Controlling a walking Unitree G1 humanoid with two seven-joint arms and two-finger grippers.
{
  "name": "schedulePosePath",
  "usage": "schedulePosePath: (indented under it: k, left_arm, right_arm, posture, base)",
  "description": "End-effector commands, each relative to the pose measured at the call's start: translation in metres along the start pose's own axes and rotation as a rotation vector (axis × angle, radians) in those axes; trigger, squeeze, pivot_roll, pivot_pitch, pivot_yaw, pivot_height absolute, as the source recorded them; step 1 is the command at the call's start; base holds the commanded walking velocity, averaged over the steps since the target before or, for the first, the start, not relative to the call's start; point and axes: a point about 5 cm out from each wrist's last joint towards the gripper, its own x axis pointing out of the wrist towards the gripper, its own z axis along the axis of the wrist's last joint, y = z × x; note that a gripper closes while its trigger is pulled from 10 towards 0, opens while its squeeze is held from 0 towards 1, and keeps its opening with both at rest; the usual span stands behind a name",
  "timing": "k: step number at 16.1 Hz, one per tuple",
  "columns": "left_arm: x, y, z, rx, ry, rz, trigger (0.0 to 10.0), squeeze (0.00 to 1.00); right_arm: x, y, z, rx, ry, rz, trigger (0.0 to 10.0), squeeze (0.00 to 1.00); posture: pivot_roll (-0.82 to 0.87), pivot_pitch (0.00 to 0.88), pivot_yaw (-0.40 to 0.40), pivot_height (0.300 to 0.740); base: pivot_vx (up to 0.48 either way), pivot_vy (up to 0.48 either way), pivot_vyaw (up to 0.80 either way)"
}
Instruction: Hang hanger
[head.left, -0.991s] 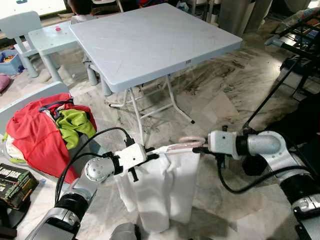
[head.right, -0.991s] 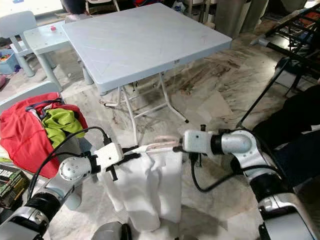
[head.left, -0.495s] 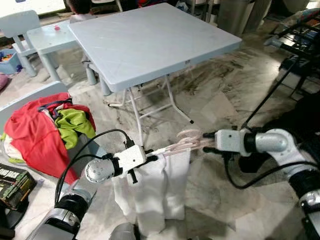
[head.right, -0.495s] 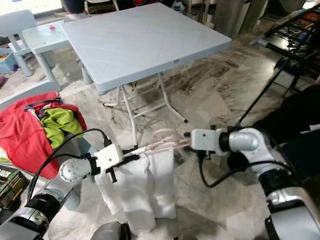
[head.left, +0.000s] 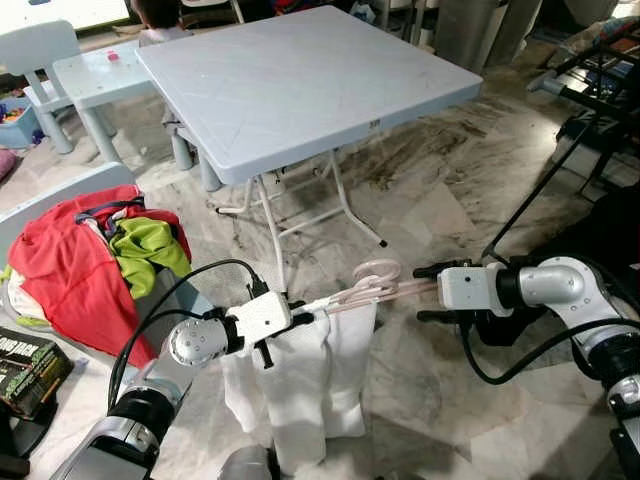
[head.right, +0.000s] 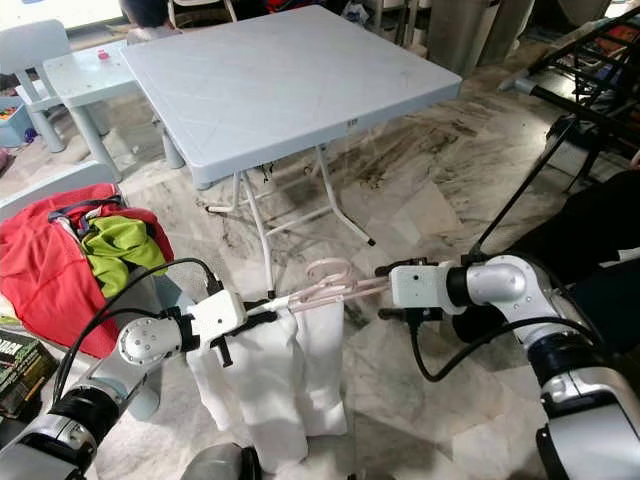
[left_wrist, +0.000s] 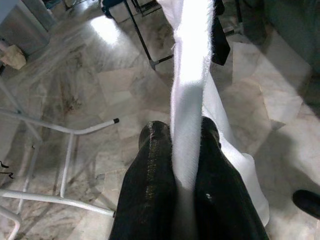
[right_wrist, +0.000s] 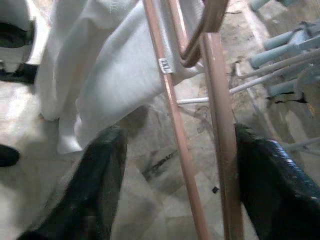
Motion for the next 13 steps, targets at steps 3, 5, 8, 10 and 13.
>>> schedulePosePath:
  k: [3, 5, 8, 10, 13]
  left_arm:
    - [0.0, 0.001, 0.003, 0.033, -0.014, -0.02, 0.0, 0.0]
    - [0.003, -0.004, 0.005, 0.056, -0.018, -0.067, 0.0, 0.0]
    - [0.005, -0.007, 0.006, 0.073, -0.017, -0.095, 0.0, 0.0]
    - [0.005, -0.007, 0.005, 0.075, -0.014, -0.097, 0.0, 0.0]
    - [0.004, -0.007, 0.004, 0.078, -0.01, -0.093, 0.0, 0.0]
  right_arm:
    - [0.001, -0.005, 0.005, -0.016, -0.013, 0.062, 10.0, 0.0]
    - [0.005, -0.007, 0.006, -0.034, -0.008, 0.094, 0.0, 0.0]
    - [0.006, -0.008, 0.004, -0.056, 0.031, 0.159, 0.0, 0.0]
    - [0.003, -0.008, 0.0, -0.063, 0.064, 0.182, 0.0, 0.0]
    - [-0.003, -0.008, -0.008, -0.054, 0.116, 0.203, 0.0, 0.0]
  posture:
    - [-0.09, 0.0, 0.011, 0.74]
    - [-0.09, 0.0, 0.01, 0.74]
    - [-0.08, 0.0, 0.006, 0.74]
    - [-0.09, 0.0, 0.004, 0.74]
    - [-0.09, 0.0, 0.001, 0.74]
  base:
    - [0.0, 0.0, 0.0]
    - [0.0, 0.0, 0.0]
    - [0.0, 0.0, 0.0]
    - [0.0, 0.0, 0.0]
    - [0.0, 0.0, 0.0]
